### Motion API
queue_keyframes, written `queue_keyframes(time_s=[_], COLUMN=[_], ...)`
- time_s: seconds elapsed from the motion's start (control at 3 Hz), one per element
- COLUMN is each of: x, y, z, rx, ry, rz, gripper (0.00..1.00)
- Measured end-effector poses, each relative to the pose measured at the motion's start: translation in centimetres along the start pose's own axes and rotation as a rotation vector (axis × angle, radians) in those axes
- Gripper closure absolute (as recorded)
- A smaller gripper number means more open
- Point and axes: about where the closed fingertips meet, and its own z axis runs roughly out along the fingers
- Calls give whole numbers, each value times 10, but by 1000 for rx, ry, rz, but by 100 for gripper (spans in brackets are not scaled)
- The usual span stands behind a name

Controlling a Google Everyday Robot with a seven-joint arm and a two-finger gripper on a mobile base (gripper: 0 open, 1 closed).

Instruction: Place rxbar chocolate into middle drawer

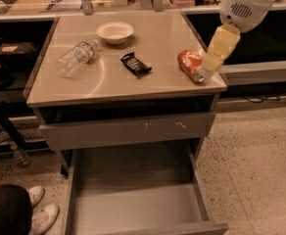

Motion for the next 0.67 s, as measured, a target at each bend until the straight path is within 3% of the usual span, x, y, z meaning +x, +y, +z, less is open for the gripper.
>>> queue_keyframes(time_s=[0.33,0.67], x=[-18,-29], y=[-9,-8], z=[-2,5], rx=[21,7], ry=[-39,-70], rz=[1,-12], gripper=[0,0])
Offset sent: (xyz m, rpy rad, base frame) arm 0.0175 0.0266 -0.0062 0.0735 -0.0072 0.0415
